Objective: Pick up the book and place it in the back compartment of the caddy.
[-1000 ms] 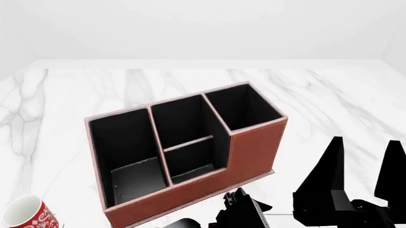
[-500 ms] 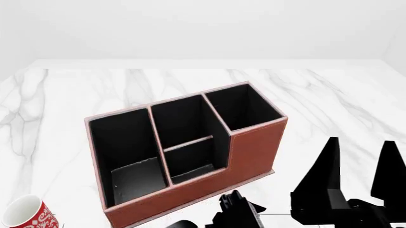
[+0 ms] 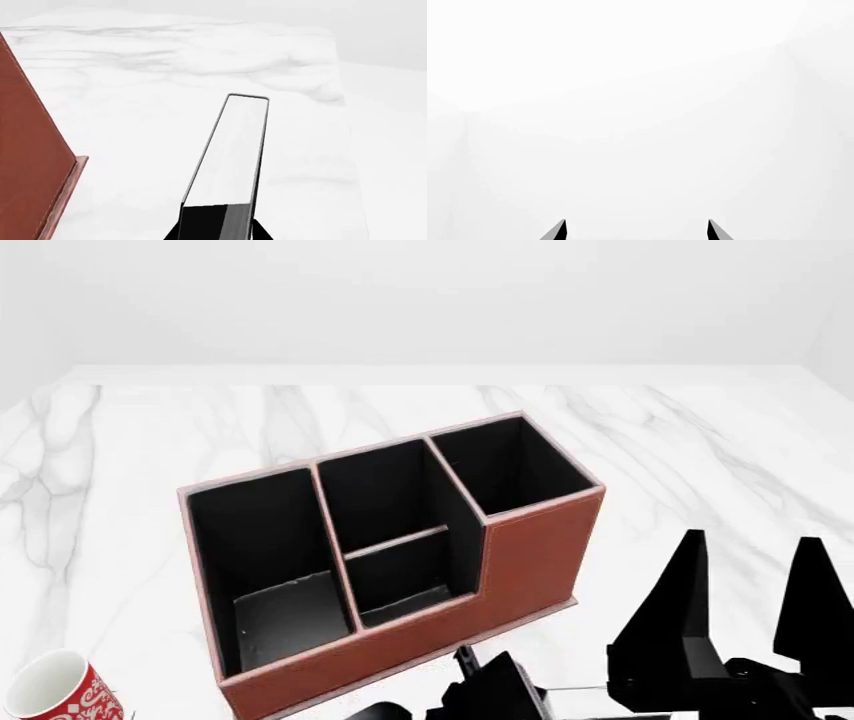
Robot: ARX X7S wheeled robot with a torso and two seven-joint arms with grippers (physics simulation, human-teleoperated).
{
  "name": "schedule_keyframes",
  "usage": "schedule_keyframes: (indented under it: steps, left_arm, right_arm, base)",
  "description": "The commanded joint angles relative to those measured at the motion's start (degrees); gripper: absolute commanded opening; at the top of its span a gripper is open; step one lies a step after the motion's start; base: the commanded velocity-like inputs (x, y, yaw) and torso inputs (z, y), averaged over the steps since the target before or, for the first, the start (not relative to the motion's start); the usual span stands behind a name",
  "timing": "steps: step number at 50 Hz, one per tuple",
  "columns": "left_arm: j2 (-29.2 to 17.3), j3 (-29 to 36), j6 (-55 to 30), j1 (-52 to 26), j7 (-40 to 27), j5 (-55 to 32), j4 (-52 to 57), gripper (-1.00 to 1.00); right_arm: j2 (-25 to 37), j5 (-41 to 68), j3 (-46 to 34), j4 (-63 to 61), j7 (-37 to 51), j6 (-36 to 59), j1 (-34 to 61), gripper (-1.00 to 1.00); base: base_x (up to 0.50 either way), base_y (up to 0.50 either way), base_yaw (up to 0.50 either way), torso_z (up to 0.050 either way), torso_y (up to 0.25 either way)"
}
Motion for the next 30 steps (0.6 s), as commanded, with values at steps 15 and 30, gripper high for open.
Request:
schedule_keyframes:
  steps: [15, 30]
  left_arm:
    - [0.7, -1.8, 1.7, -0.7, 0.5, 1.0, -1.5, -1.0]
    - [-6.1, -4.4, -8.9, -4.0, -2.9, -1.7, 16.5, -1.0]
  right_arm:
    - [-0.8, -1.0, 0.6, 0.5, -0.9, -0.1, 0.3, 1.0]
    - [0.0, -0.9, 1.4, -1.8, 0.0, 0.1, -0.6, 1.0]
  base:
    - [0.0, 0.0, 0.0, 0.0, 0.0]
    - [0.0, 0.0, 0.0, 0.0, 0.001]
